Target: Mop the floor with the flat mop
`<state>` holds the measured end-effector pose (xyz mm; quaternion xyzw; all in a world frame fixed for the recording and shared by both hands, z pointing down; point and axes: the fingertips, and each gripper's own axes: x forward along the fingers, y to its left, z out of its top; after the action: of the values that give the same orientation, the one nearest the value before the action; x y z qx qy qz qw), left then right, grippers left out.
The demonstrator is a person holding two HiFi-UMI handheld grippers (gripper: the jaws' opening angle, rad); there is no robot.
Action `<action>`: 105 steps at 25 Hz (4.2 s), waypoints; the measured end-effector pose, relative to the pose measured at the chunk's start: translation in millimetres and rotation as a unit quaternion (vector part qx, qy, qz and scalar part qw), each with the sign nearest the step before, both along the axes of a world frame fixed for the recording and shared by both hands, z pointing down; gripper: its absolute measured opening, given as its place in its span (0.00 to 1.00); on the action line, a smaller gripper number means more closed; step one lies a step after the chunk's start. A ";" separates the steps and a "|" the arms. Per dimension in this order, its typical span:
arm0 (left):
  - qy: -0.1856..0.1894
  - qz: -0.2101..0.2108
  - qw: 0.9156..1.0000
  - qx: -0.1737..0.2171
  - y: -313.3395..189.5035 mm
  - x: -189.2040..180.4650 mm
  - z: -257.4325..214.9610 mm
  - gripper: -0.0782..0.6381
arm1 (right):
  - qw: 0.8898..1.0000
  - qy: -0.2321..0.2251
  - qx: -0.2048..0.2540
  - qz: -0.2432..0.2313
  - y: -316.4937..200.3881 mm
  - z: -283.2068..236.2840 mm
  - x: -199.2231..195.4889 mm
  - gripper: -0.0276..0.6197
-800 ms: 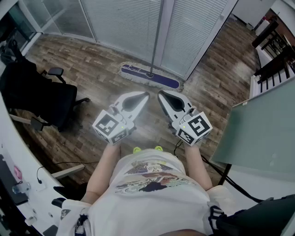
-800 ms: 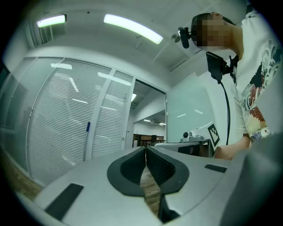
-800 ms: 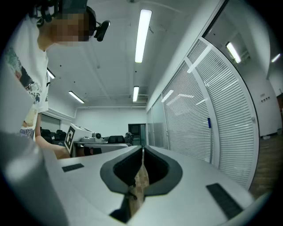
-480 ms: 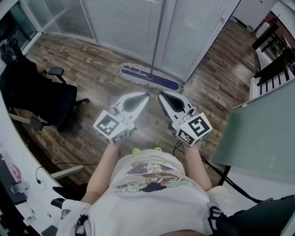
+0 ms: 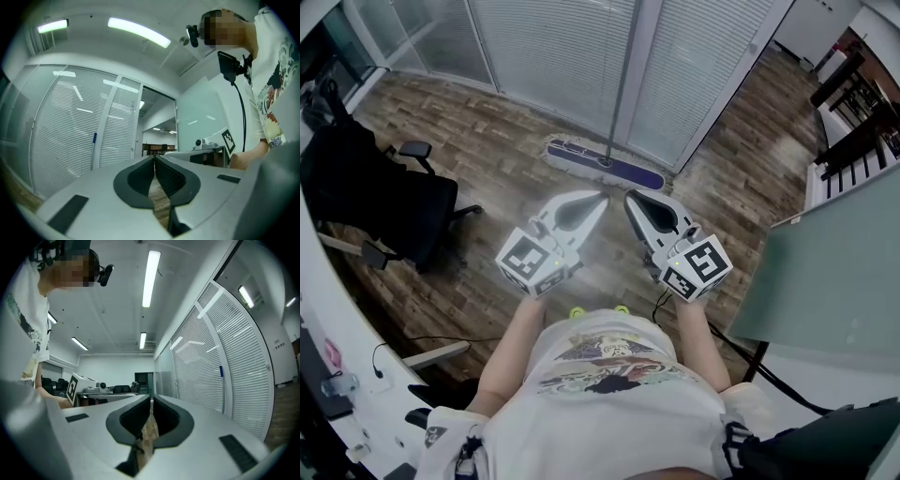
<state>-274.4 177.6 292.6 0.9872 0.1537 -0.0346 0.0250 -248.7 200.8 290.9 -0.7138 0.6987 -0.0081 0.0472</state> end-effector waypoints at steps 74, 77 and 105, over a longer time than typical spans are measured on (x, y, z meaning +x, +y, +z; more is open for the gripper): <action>-0.026 -0.062 0.998 -0.003 -199.8 339.8 52.9 0.22 | 0.996 -0.018 -0.088 0.002 -203.0 81.7 358.3 0.25; -0.022 -0.059 0.998 -0.004 -226.4 358.7 53.7 0.24 | 0.995 -0.017 -0.095 0.008 -228.2 84.6 375.9 0.26; -0.027 0.026 0.999 0.007 -468.2 584.3 62.4 0.33 | 0.986 -0.006 -0.131 0.103 -474.4 90.7 586.8 0.30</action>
<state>309.9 -290.5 355.1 0.9836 0.1789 -0.0066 0.0235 338.1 -273.6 381.6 -0.7818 0.6143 -0.0984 -0.0419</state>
